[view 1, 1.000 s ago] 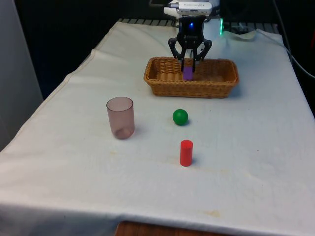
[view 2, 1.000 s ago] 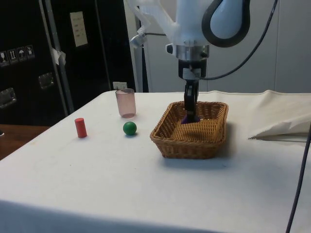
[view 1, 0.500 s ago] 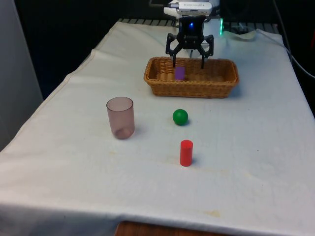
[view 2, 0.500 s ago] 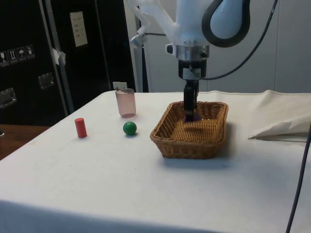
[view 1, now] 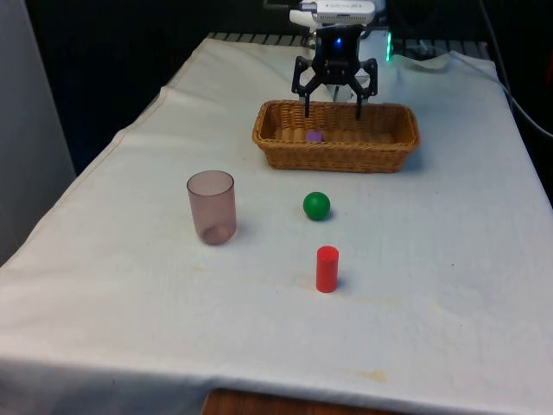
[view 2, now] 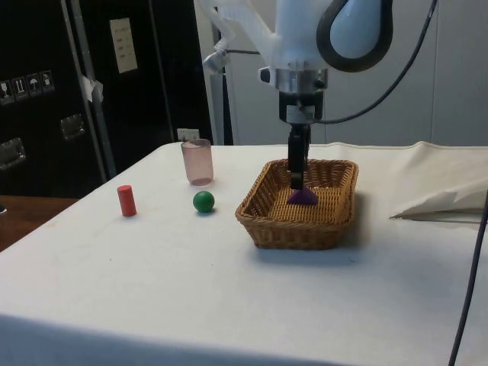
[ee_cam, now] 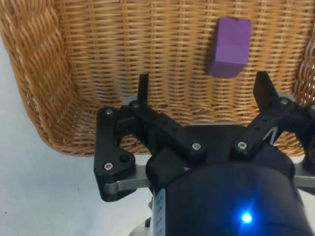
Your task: Pick up the triangular block and place it into the basket.
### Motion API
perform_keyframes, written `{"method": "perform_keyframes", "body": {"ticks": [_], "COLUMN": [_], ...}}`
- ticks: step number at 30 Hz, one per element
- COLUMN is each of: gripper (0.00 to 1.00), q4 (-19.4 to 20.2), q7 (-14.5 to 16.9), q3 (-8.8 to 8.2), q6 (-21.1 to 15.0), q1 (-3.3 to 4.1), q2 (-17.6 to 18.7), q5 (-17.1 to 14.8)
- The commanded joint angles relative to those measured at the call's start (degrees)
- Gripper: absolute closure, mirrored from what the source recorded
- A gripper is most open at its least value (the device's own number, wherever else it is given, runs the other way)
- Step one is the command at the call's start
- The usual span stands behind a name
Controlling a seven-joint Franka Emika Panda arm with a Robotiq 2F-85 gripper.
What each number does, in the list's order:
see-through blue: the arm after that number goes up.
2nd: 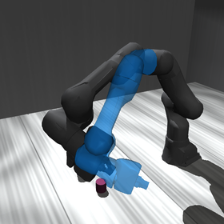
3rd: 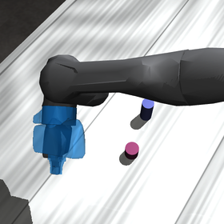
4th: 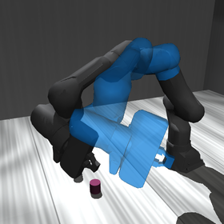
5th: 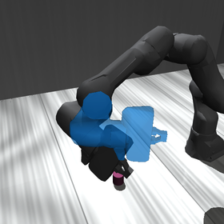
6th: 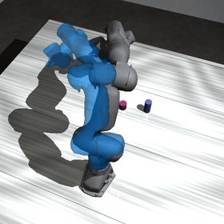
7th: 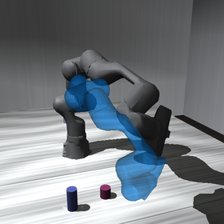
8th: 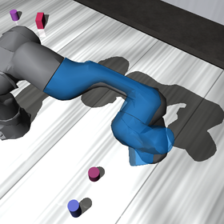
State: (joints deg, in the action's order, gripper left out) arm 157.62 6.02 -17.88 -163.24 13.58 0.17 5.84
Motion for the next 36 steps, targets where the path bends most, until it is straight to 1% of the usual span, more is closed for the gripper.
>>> {"method": "perform_keyframes", "body": {"ticks": [1, 8, 9, 16, 17, 18, 20, 25, 26, 27, 29, 32, 35, 36], "gripper": [0.0, 0.0, 0.0, 0.0, 0.0, 0.0, 0.0, 0.0, 0.0, 0.0, 0.0, 0.0, 0.0, 0.0], "q4": [0.0, -1.15, -0.86, -3.61, -3.27, -4.01, -5.33, -7.33, -7.1, -8.19, -8.65, -10.66, -12.03, -12.15], "q7": [0.06, -0.06, 0.06, -0.06, -0.06, -0.11, -0.23, -0.34, -0.52, -0.29, -0.29, -0.11, 0.0, -0.69], "q3": [0.0, 0.17, 0.11, 0.4, 0.29, 0.46, 0.63, 0.86, 0.69, 0.97, 1.03, 1.26, 1.38, 1.2], "q6": [0.0, 0.57, 0.06, 1.83, 0.97, 2.06, 2.92, 3.72, 3.32, 4.13, 4.35, 5.39, 6.07, 5.73], "q1": [0.0, 0.11, 0.06, 0.4, 0.23, 0.4, 0.46, 0.52, 0.29, 0.52, 0.57, 0.63, 0.57, 0.34], "q2": [0.0, -0.23, -0.06, -0.97, -0.69, -1.03, -1.15, -0.97, -0.97, -0.86, -0.74, -0.23, 0.17, 0.34], "q5": [0.0, -0.17, 0.0, -0.46, 0.0, -0.46, -0.57, -0.97, -0.11, -1.2, -1.38, -2.01, -2.52, -1.26]}}
